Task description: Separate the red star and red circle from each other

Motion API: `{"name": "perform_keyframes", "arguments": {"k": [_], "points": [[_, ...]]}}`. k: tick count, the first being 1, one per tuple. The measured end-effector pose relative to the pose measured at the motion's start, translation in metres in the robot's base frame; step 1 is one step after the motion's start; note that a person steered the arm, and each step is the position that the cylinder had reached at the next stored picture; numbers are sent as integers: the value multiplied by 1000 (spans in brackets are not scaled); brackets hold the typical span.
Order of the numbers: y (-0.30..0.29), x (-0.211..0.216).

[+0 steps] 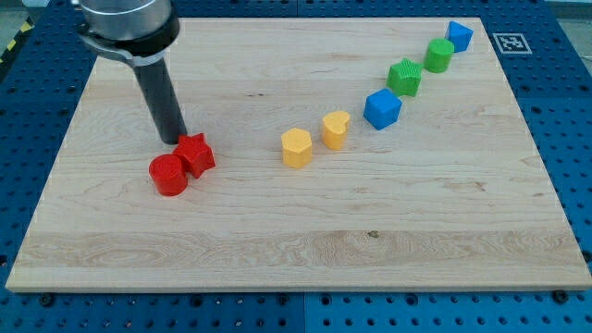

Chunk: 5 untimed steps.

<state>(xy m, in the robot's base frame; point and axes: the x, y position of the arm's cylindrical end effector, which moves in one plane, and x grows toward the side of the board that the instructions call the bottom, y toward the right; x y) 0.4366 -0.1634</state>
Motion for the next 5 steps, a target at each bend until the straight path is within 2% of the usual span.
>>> {"name": "perform_keyframes", "arguments": {"k": [3,5], "points": [[7,25],[39,31]]}}
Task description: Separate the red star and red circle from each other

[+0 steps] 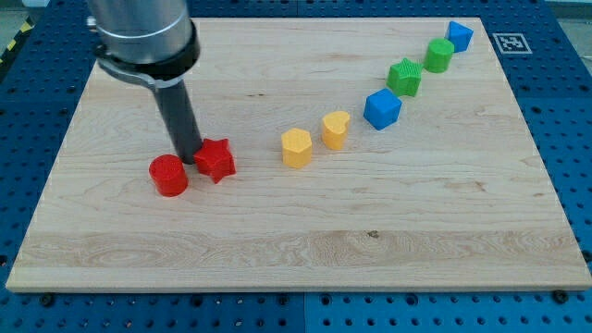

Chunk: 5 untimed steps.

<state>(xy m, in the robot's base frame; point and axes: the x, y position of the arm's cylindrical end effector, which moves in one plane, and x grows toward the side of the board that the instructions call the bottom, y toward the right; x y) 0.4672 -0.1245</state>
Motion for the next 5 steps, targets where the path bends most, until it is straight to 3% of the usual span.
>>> {"name": "perform_keyframes", "arguments": {"k": [3,4,5], "points": [[82,0],[81,-9],[30,-22]]}}
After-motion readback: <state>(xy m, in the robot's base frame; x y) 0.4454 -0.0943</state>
